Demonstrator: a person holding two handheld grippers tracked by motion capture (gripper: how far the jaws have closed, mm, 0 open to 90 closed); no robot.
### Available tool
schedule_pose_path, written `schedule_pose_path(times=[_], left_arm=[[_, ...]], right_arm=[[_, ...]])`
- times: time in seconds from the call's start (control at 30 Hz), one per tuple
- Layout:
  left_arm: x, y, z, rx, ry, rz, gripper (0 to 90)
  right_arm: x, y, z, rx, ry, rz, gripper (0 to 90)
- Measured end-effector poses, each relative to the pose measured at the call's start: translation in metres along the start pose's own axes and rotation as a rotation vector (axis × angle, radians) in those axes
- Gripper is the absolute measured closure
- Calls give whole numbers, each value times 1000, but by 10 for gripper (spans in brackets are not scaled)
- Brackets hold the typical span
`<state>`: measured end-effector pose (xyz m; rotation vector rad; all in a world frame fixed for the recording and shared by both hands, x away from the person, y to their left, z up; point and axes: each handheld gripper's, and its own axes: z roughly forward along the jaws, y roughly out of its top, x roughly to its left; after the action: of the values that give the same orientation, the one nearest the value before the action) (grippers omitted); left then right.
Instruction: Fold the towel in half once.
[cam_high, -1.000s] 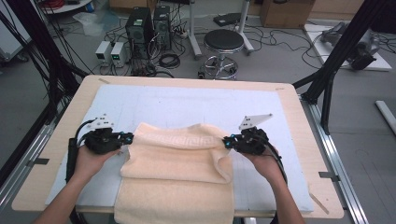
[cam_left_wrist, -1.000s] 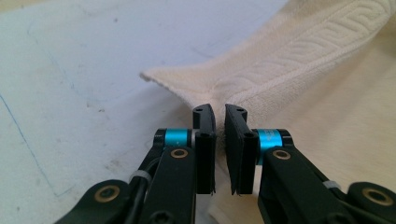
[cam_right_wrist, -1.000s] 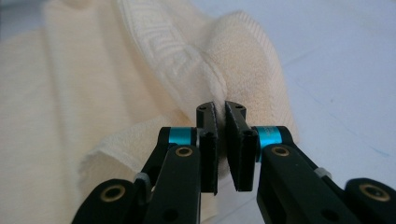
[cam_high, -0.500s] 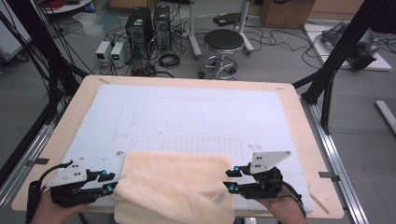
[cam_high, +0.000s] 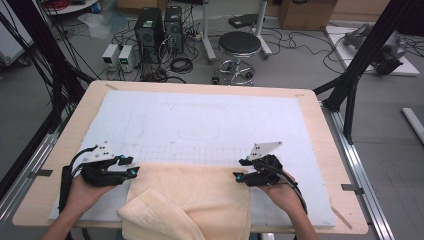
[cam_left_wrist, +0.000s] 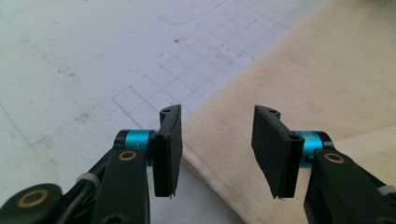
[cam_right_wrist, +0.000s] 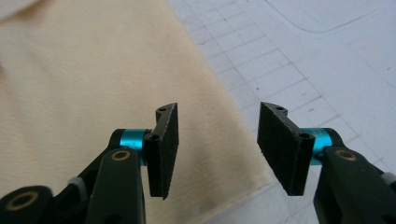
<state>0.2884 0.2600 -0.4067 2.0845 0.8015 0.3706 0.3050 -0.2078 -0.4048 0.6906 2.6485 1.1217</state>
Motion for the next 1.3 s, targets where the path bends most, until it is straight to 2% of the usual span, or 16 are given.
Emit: schedule_pose_path(times=[0.13, 0.27, 0.43, 0.53, 0.63, 0.67, 0.73, 0.77, 0.8, 0.9, 0.97, 1.07, 1.13, 1.17, 1.23, 1.3], left_arm=[[7, 2, 19, 40, 1, 17, 469], [13, -2, 30, 100, 1, 1, 437], [14, -4, 34, 132, -23, -13, 452], [14, -5, 35, 142, -45, -15, 478], [14, -12, 34, 120, -70, -40, 545], [15, -15, 33, 98, -66, -62, 561], [16, -16, 33, 92, -62, -85, 606], [15, -16, 33, 92, -79, -96, 643], [14, -15, 33, 99, -102, -98, 738], [7, -11, 33, 120, -70, -49, 801], [8, -7, 34, 119, -59, -53, 814], [17, 6, 40, 111, -33, -64, 821], [25, 21, 46, 102, -4, -65, 824], [29, 30, 50, 103, 16, -60, 825], [38, 48, 55, 84, 67, -51, 826], [50, 64, 57, 41, 105, -83, 827]], right_arm=[[-6, -3, 6, 13, -24, 9, 444], [-11, -12, 10, 17, -51, 32, 428], [-18, -24, 15, 17, -30, 80, 413], [-20, -24, 19, 24, -23, 79, 422], [-21, -24, 22, 31, 5, 92, 479], [-21, -24, 22, 30, 21, 92, 521], [-21, -25, 21, 32, 54, 94, 618], [-21, -24, 21, 31, 65, 82, 660], [-21, -24, 22, 31, 81, 82, 704], [-19, -23, 21, 30, 100, 74, 806], [-18, -19, 19, 50, 87, 81, 837], [-19, -6, 15, 67, 51, 53, 846], [-27, 6, 10, 56, 24, 47, 852], [-33, 13, 8, 44, -5, 37, 853], [-49, 25, 3, 31, -41, 50, 853], [-68, 36, 1, 24, -93, 65, 853]])
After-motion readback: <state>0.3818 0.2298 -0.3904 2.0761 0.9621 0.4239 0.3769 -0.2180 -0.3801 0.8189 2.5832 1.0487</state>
